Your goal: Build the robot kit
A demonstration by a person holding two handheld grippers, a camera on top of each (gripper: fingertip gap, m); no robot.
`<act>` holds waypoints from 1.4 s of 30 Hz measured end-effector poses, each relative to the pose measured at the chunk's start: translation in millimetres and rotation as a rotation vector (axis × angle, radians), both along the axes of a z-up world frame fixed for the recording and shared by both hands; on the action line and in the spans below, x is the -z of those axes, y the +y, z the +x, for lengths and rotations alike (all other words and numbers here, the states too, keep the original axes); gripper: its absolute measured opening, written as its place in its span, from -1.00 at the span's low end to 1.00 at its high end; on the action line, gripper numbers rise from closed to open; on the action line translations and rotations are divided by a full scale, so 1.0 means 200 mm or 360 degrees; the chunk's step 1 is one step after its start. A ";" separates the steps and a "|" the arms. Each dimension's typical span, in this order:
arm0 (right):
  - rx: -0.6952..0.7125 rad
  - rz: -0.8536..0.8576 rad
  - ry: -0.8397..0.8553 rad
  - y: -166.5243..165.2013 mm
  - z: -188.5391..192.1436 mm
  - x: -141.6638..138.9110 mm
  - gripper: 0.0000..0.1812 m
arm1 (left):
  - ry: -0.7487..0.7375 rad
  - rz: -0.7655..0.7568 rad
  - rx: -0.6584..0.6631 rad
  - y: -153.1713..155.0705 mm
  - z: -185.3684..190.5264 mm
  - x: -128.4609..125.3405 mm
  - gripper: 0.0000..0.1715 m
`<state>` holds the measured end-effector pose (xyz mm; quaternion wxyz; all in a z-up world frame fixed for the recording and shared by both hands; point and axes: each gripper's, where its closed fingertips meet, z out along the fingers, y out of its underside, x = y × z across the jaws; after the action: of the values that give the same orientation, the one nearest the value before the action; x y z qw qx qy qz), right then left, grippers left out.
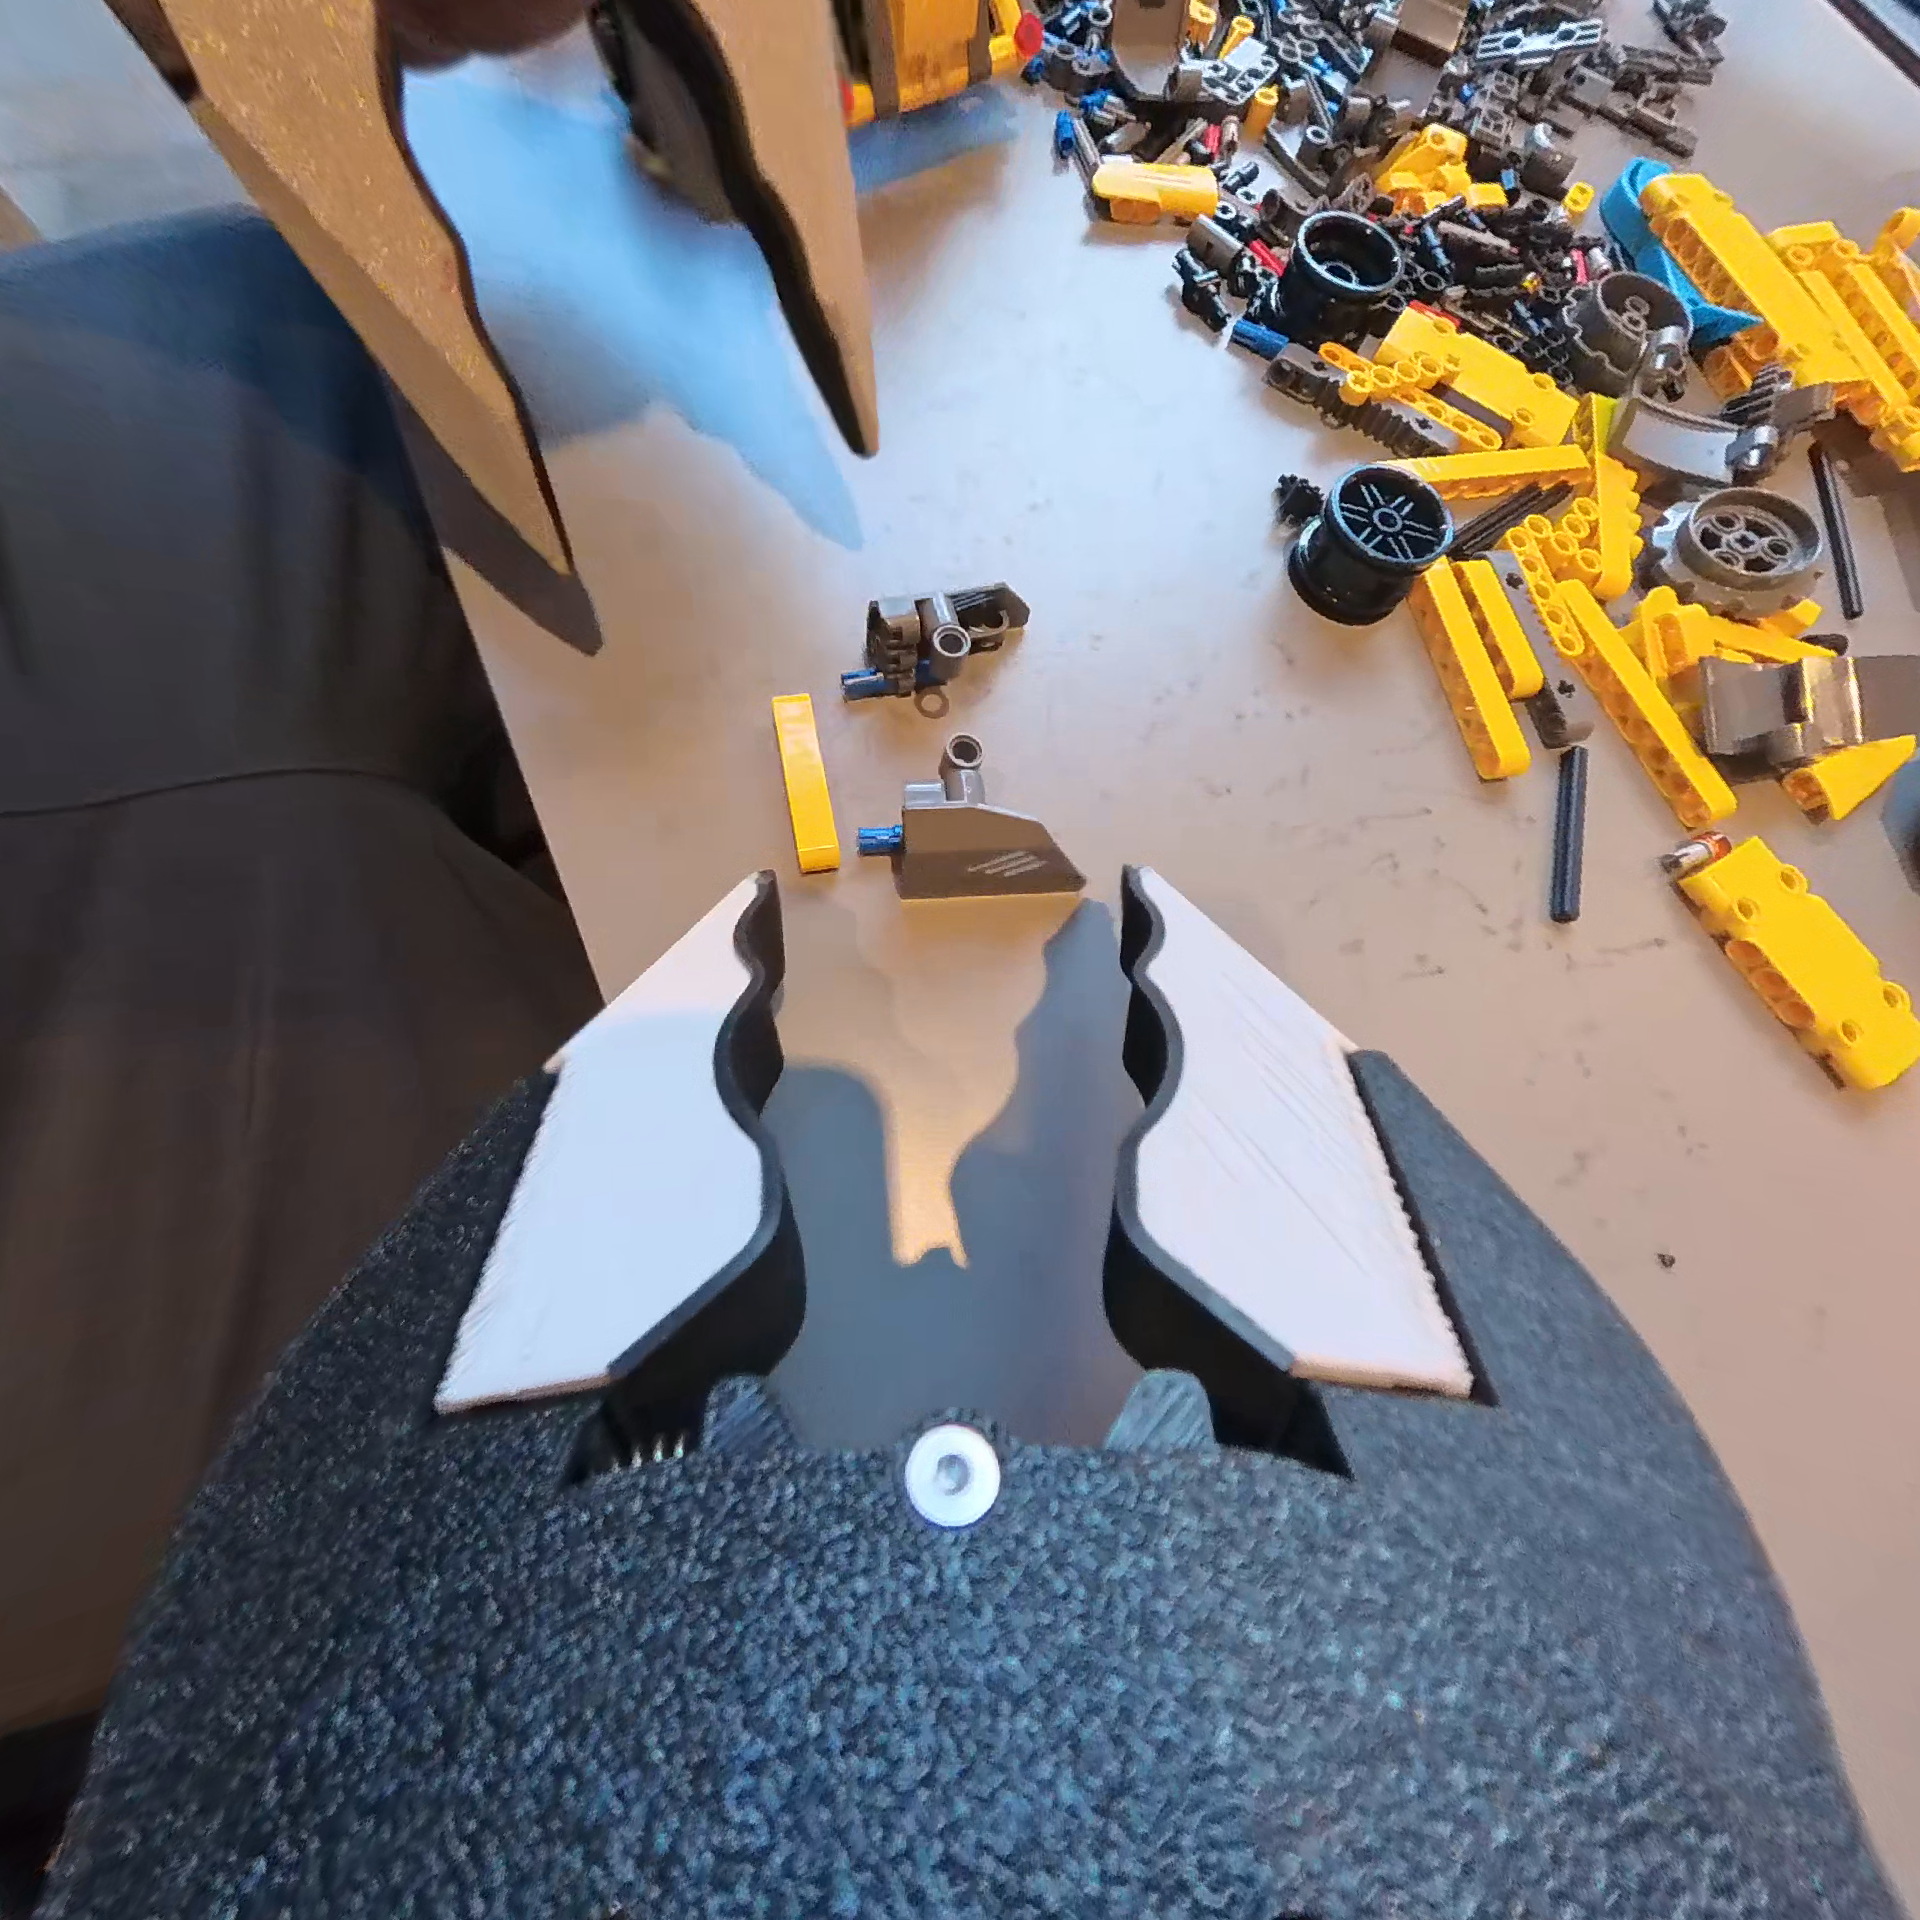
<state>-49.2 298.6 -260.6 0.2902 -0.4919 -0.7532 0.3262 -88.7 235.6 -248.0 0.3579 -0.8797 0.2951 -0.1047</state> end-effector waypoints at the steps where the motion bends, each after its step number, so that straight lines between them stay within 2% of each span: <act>1: 0.0008 -0.0006 0.0011 0.00 0.00 -0.01 -0.28 | -0.0024 0.0024 -0.0029 -0.01 0.00 0.01 -0.33; 3: 0.0025 -0.0023 0.0018 0.01 0.00 -0.01 -0.28 | -0.0090 0.0069 -0.0056 -0.03 0.02 0.02 -0.31; 6: 0.0025 -0.0063 -0.0053 0.00 0.01 0.01 -0.27 | -0.0049 0.0101 -0.0104 -0.02 -0.02 0.06 -0.29; 12: 0.0003 -0.0066 -0.0128 -0.02 0.02 0.05 -0.28 | -0.0107 0.0005 0.0012 0.03 0.00 0.12 -0.26; 24: -0.0059 -0.0139 -0.0189 -0.05 0.00 0.07 -0.34 | -0.0134 -0.0011 0.0134 0.08 0.06 0.12 -0.33; 30: -0.0028 -0.0192 -0.0091 -0.04 -0.01 0.01 -0.35 | -0.0111 0.0004 0.0141 0.06 0.07 0.12 -0.35; 35: 0.0001 -0.0172 -0.0039 -0.02 -0.01 0.00 -0.36 | -0.0163 0.0018 0.0024 0.09 0.03 0.10 -0.34; 38: 0.0014 -0.0166 -0.0027 -0.02 -0.01 -0.01 -0.35 | -0.0119 0.0146 -0.0098 0.11 -0.01 0.07 -0.45; 42: 0.0038 -0.0165 -0.0002 -0.01 -0.01 -0.02 -0.34 | -0.0055 0.0259 -0.0250 0.12 -0.06 0.04 -0.34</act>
<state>-52.0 297.4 -257.0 0.2678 -0.5154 -0.7297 0.3609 -100.6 259.2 -255.3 0.4403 -0.8662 0.2266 -0.0672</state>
